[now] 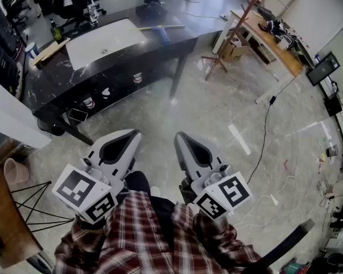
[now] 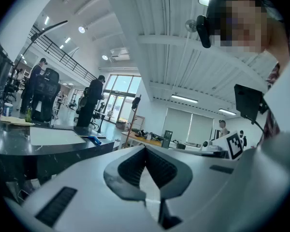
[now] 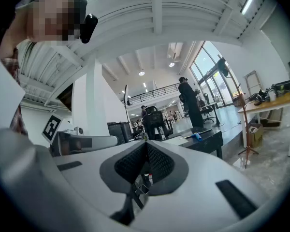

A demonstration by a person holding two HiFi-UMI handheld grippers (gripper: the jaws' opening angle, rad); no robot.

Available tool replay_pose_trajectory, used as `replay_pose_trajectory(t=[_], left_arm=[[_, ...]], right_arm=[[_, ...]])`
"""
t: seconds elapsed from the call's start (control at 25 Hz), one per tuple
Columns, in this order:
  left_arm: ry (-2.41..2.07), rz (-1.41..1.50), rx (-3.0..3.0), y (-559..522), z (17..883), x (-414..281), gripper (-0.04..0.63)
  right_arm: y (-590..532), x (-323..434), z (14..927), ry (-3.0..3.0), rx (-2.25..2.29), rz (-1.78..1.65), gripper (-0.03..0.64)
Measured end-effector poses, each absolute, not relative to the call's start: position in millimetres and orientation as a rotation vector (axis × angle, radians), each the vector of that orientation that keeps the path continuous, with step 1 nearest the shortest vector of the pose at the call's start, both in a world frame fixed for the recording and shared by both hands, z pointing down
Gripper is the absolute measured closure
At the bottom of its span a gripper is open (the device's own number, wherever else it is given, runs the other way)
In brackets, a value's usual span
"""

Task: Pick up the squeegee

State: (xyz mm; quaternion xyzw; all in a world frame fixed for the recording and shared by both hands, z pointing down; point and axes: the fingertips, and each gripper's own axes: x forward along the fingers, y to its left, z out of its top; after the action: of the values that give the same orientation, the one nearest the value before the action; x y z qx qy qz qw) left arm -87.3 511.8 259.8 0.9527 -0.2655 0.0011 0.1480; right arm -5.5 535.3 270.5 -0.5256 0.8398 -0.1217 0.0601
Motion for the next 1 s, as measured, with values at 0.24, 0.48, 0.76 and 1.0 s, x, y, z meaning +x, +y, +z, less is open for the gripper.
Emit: replay_pose_trajectory(t=[0.24,0.48,0.76,1.0], left_arm=[[-0.773,-0.014,2.718,485.5,271.2,-89.2,0.586],[-0.729,-0.015,2.732,427.0,271.7,-78.6,0.585],[-0.681,-0.016,2.773,334.4,265.3,-83.6,0.586],[-0.615,0.01,2.794,276.6,269.1,-92.8,0.586]], right_arm=[[515.7,-10.2,284.6,2.57,-1.602,-0.387,0.604],[456.3,-7.7,282.4,2.57,-1.625,-0.372,0.604],[359.4,-14.1,270.3,2.534,-1.659,-0.314,0.604],[298.2,-15.5,272.0,2.459,-1.732,-0.313,0.604]])
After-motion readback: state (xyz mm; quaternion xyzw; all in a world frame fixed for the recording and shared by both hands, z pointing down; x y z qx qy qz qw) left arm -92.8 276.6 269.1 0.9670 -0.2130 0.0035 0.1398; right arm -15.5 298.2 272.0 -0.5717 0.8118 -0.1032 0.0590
